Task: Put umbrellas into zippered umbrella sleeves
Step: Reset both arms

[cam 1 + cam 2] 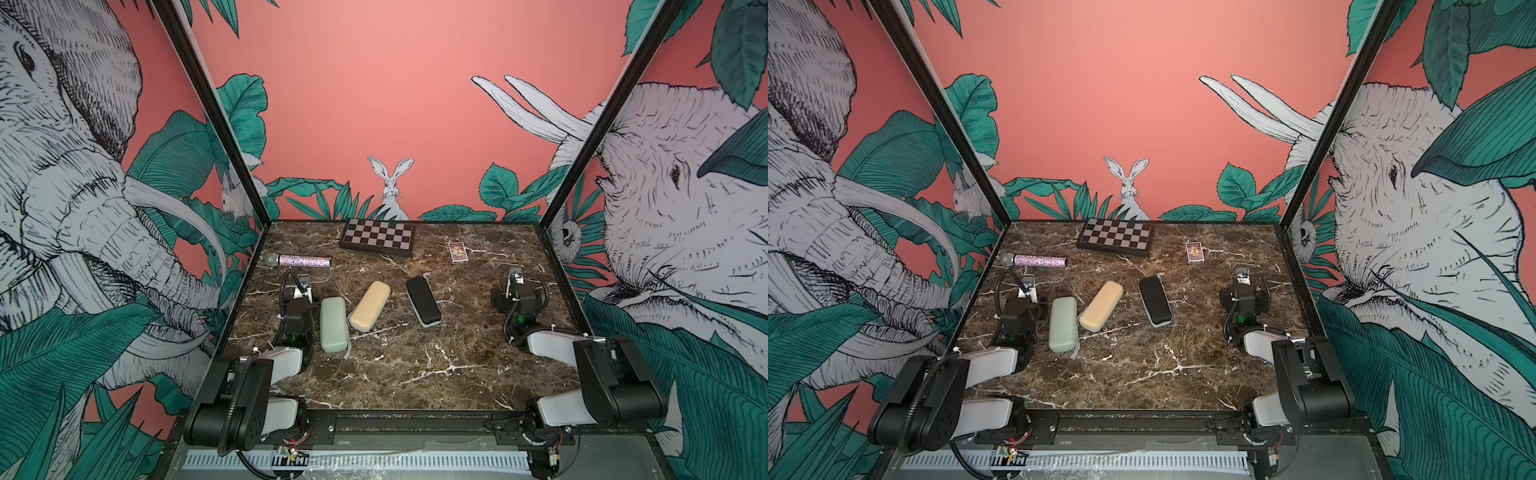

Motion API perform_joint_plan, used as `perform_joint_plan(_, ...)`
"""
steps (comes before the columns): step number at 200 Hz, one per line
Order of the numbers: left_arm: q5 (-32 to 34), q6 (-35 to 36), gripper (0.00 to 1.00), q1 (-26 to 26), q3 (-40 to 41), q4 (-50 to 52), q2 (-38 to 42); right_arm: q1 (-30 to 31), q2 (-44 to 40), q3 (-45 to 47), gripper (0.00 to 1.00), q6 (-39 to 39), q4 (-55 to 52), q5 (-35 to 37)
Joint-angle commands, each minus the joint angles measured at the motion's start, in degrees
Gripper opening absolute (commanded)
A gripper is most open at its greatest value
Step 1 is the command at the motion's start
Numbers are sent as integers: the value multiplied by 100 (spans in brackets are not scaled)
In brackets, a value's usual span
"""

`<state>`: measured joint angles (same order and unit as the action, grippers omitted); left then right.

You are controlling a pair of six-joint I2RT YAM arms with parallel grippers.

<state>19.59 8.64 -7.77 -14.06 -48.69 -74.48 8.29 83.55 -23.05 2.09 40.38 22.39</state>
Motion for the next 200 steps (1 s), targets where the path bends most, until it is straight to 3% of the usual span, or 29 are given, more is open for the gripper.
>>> perform_joint_plan(1, -963, 41, 79, 30, -279, -124, -205, -29, 160, 121, 99, 156, 964, -223)
perform_joint_plan(12, -817, 45, 84, 39, -273, -727, -594, -70, 126, 80, 99, 108, 830, -341)
perform_joint_plan(26, -815, 2, 85, 64, -394, -765, -999, -350, 307, 117, 99, -159, 894, -728)
perform_joint_plan(31, -835, 37, 97, 60, -391, -1024, -1260, -422, 517, 148, 99, -205, 1369, -695)
perform_joint_plan(36, -817, 48, 99, 64, -416, -1381, -1560, -421, 602, 155, 99, -209, 1487, -616)
perform_joint_plan(43, -575, 43, 99, 65, -510, -1545, -1763, -418, 429, 73, 99, -254, 969, -591)
perform_joint_plan(55, -231, -454, 100, 192, -851, -67, -1328, -430, 426, 98, 99, -263, 1078, -589)
perform_joint_plan(67, -314, -385, 100, 302, -662, -1020, -1598, -436, 462, 113, 99, -251, 1150, -587)
perform_joint_plan(81, -367, -484, 100, 300, -854, -134, -1366, -435, 395, 86, 99, -290, 988, -602)
perform_joint_plan(93, -395, -400, 100, 302, -737, -714, -1539, -442, 439, 96, 99, -267, 1084, -586)
perform_joint_plan(112, -421, -437, 100, 298, -840, -244, -1400, -441, 415, 91, 99, -281, 1024, -592)
perform_joint_plan(129, -408, -370, 100, 294, -784, -576, -1517, -439, 391, 81, 99, -289, 964, -604)
perform_joint_plan(200, -365, -404, 99, 258, -818, -370, -1455, -446, 399, 90, 99, -285, 985, -596)
